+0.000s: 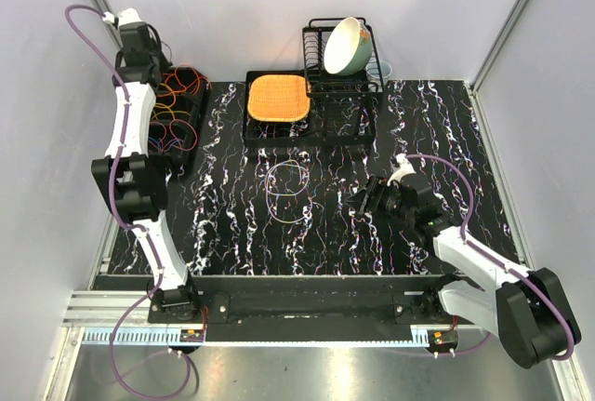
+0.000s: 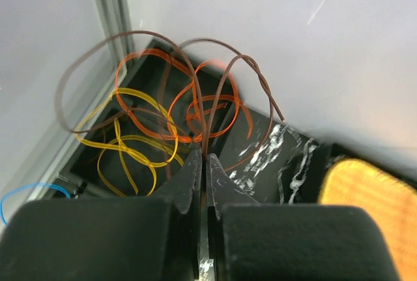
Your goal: Untangle the cables
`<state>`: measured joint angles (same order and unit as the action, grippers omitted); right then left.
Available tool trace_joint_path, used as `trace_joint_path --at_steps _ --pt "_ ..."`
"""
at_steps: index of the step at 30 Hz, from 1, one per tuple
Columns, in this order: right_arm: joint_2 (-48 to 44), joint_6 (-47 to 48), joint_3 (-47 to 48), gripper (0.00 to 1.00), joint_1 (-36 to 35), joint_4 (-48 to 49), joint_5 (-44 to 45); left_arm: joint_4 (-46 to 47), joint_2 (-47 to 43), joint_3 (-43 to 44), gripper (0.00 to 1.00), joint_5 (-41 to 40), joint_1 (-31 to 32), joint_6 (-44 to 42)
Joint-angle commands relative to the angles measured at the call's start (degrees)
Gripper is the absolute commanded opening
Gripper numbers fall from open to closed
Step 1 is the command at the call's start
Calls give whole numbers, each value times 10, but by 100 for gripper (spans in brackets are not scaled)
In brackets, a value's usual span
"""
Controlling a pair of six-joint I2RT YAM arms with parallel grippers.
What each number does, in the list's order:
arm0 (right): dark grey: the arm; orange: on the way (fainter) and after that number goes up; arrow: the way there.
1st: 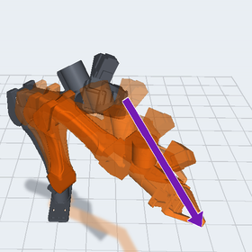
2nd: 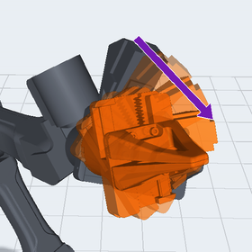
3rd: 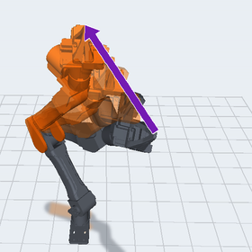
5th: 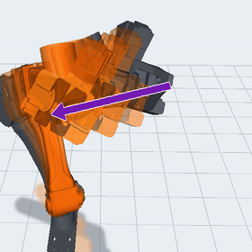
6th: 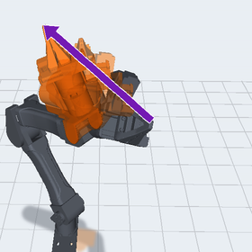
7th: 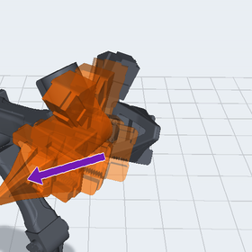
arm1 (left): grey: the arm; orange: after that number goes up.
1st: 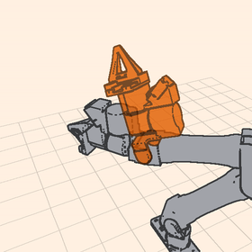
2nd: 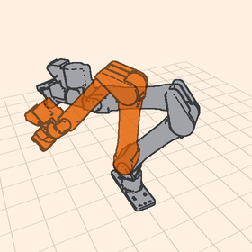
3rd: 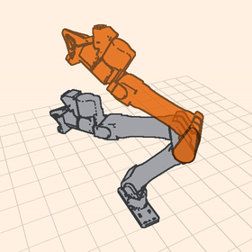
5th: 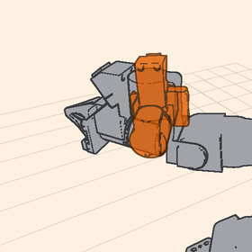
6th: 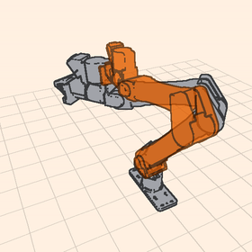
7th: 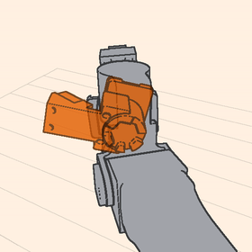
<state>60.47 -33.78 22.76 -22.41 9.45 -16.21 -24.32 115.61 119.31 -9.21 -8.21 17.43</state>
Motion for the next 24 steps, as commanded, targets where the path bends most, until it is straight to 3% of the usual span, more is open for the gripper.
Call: trace_joint_path --at_steps 1,11,24 --pt "4 -3 1 75 7 29 -14 54 4 -33 0 2 -15 8" --pt "10 -5 2 75 11 31 -19 70 0 -155 0 78 -40 71" --pt "11 -5 1 75 15 33 -23 114 29 -130 0 140 -45 107"
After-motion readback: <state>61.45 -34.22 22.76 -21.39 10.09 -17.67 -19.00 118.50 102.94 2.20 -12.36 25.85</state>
